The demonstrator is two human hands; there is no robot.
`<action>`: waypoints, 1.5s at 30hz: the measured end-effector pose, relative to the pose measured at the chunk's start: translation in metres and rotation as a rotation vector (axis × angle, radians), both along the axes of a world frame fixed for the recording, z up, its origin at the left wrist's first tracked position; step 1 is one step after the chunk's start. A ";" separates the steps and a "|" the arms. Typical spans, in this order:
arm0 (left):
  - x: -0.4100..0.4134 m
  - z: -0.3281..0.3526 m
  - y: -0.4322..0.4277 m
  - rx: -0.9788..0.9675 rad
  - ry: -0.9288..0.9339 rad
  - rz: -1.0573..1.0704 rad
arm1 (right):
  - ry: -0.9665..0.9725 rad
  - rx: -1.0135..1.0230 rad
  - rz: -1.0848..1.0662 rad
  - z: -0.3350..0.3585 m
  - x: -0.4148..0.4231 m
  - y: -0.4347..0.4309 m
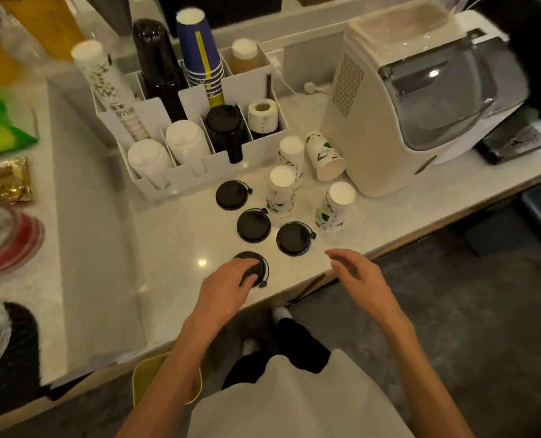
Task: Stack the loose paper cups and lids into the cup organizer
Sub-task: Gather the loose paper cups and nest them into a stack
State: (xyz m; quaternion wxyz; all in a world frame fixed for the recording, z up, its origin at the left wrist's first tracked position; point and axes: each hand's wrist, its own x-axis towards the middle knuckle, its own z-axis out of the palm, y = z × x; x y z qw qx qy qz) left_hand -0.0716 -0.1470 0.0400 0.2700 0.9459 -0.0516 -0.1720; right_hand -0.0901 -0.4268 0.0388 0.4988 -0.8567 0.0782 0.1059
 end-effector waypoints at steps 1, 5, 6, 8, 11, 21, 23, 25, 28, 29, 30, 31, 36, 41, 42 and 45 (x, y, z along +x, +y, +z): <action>0.009 0.002 -0.004 0.003 -0.005 -0.006 | -0.018 0.013 -0.007 0.006 0.012 -0.003; 0.047 0.004 -0.020 0.008 -0.055 0.071 | -0.106 0.015 0.057 0.028 0.072 -0.010; 0.056 0.003 -0.024 0.007 -0.064 0.102 | -0.147 -0.019 0.098 0.033 0.088 -0.010; 0.074 -0.001 -0.031 -0.005 -0.070 0.155 | -0.227 -0.131 0.182 0.041 0.119 -0.006; 0.098 -0.011 -0.039 -0.046 -0.053 0.223 | -0.283 -0.319 0.273 0.051 0.159 0.004; 0.157 -0.050 -0.061 -0.058 -0.027 0.278 | -0.088 -0.521 0.573 0.031 0.221 0.050; 0.163 -0.054 -0.061 -0.070 -0.052 0.238 | -0.094 -0.525 0.562 0.024 0.224 0.053; 0.169 -0.056 -0.061 -0.088 -0.065 0.191 | -0.106 -0.510 0.534 0.018 0.227 0.055; 0.173 -0.057 -0.066 -0.101 -0.020 0.170 | -0.097 -0.449 0.510 0.016 0.228 0.056; 0.175 -0.057 -0.069 -0.109 -0.004 0.177 | -0.097 -0.441 0.514 0.018 0.229 0.056; 0.176 -0.056 -0.072 -0.129 0.009 0.187 | -0.106 -0.439 0.525 0.020 0.230 0.055; 0.176 -0.056 -0.075 -0.162 0.015 0.199 | -0.122 -0.441 0.537 0.024 0.231 0.054; 0.165 -0.059 -0.069 -0.428 -0.075 0.385 | -0.170 -0.395 0.604 0.050 0.240 0.067; 0.138 -0.064 -0.021 -0.471 -0.175 0.566 | -0.150 -0.285 0.762 0.056 0.249 0.114; 0.133 -0.068 -0.009 -0.457 -0.173 0.618 | -0.131 -0.252 0.793 0.053 0.248 0.127; 0.115 -0.075 0.025 -0.376 -0.183 0.771 | -0.043 -0.124 0.883 0.038 0.242 0.169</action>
